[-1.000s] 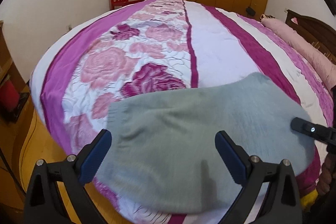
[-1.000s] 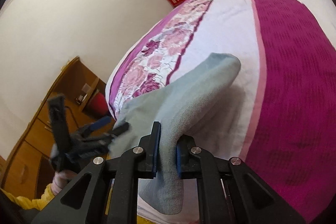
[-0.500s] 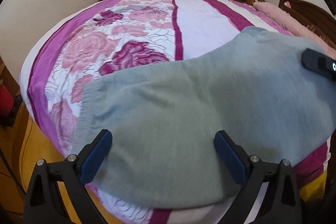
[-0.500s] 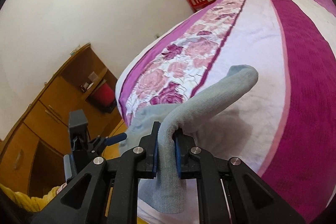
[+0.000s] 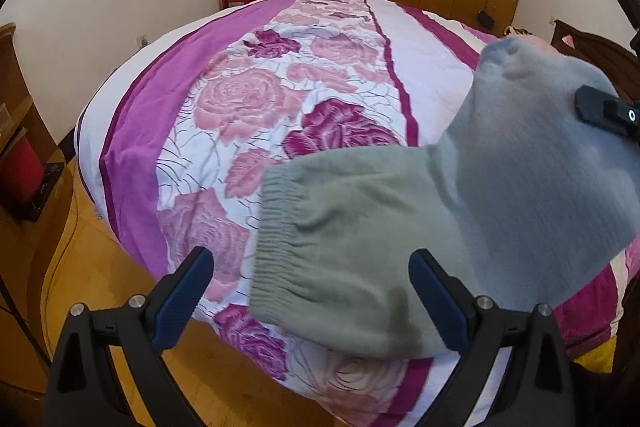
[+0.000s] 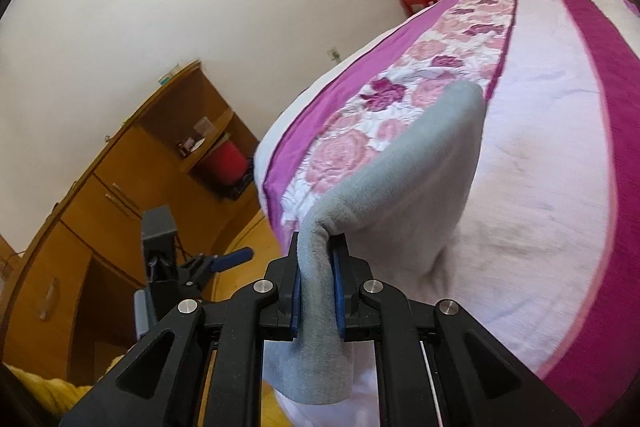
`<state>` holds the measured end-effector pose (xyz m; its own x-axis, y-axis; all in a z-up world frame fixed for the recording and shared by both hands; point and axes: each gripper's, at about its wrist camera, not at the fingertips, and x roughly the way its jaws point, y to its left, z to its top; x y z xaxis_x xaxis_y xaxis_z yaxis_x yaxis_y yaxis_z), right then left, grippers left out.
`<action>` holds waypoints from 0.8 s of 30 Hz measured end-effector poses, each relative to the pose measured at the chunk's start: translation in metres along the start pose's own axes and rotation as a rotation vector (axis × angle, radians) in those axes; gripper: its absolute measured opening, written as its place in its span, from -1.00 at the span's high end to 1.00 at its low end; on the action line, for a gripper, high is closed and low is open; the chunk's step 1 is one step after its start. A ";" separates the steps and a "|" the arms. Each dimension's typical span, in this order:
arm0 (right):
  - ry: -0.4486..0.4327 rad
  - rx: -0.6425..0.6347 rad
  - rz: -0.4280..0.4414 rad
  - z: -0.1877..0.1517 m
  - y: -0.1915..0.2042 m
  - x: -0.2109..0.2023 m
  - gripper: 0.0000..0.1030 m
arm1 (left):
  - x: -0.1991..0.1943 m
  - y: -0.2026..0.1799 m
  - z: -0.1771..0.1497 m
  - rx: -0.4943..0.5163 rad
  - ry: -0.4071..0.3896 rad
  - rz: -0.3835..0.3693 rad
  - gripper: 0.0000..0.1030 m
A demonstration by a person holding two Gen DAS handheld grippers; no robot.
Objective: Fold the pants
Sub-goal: 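Lift the leg end with the right gripper and fold it over the waistband, then open the right gripper and lay the folded end onto the pants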
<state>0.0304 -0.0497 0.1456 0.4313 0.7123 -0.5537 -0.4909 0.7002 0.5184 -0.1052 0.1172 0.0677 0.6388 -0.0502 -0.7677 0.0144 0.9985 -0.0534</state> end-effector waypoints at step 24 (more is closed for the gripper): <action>0.263 0.009 0.026 -0.004 0.030 0.149 0.75 | 0.004 0.073 -0.025 -0.164 0.013 0.050 -0.94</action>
<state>0.0771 0.0767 0.0760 0.2065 0.6941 -0.6896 -0.4923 0.6828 0.5398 -0.1206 0.1895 0.0452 0.6257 -0.0016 -0.7801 -0.1438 0.9826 -0.1173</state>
